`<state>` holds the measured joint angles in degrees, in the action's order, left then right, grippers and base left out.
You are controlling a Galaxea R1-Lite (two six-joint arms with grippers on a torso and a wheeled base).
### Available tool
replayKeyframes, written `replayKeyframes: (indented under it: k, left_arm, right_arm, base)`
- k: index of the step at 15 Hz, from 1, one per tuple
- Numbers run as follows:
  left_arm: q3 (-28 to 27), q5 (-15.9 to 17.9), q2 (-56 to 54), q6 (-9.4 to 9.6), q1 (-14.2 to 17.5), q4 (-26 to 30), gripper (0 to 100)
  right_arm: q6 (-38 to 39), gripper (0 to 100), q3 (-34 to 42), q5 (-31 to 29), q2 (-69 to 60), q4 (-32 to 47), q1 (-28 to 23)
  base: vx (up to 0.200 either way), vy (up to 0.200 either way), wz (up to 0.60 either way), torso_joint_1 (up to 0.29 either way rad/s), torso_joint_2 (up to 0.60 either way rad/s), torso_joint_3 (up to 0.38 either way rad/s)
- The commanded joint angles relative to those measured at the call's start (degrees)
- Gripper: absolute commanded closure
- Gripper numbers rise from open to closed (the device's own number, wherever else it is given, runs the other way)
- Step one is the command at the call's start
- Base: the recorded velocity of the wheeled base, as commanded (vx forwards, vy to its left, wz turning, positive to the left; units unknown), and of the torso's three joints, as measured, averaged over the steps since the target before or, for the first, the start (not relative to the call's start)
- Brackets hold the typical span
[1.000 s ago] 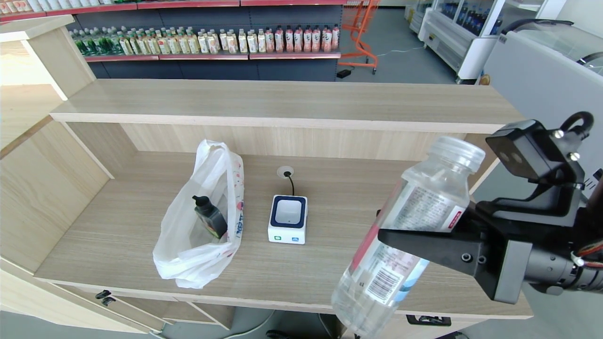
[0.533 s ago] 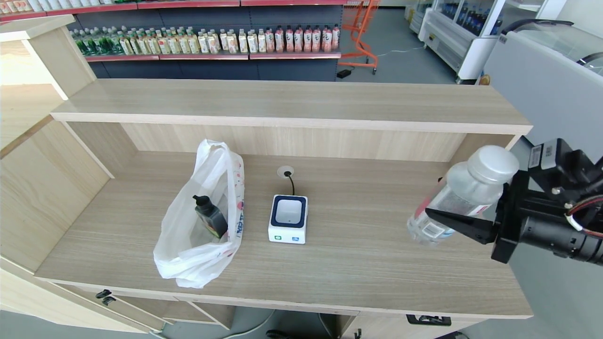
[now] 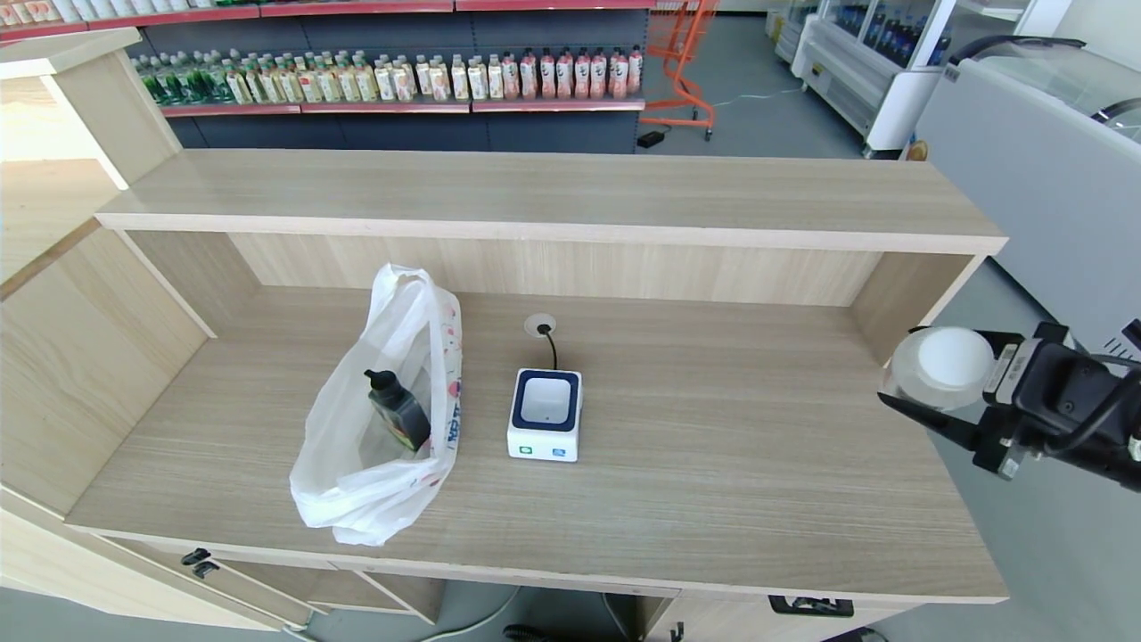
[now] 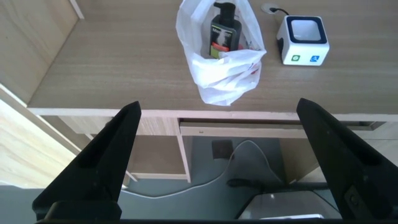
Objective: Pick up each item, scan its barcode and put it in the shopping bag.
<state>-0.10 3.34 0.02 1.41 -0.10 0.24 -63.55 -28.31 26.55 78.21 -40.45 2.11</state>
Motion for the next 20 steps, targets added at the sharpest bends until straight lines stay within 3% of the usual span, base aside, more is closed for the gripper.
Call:
replayKeyframes:
  k: [1,12,14,20]
  left_arm:
    - [0.01,0.00,-0.02,-0.01,0.01,0.02,0]
    - [0.01,0.09,-0.02,0.08,0.01,0.02,0]
    - [0.01,0.00,-0.02,-0.01,0.01,0.02,0]
    - [0.01,0.00,-0.02,-0.18,0.01,0.02,0]
  right_arm:
    - [-2.02,100,-0.43,-0.18,0.54,-0.24,-0.18]
    - [-5.01,100,-0.35,-2.03,-0.87,-0.42,0.00]
    - [-4.83,100,-0.35,-1.85,-0.87,-0.33,0.26]
    - [-2.02,100,-0.79,-0.71,0.80,-0.33,2.11]
  base:
    - [0.000,0.000,0.00,0.000,0.00,0.000]
    - [0.000,0.000,0.00,0.000,0.00,0.000]
    - [0.200,0.200,0.00,0.002,0.00,0.005]
    - [0.000,0.200,0.00,0.000,0.00,0.002]
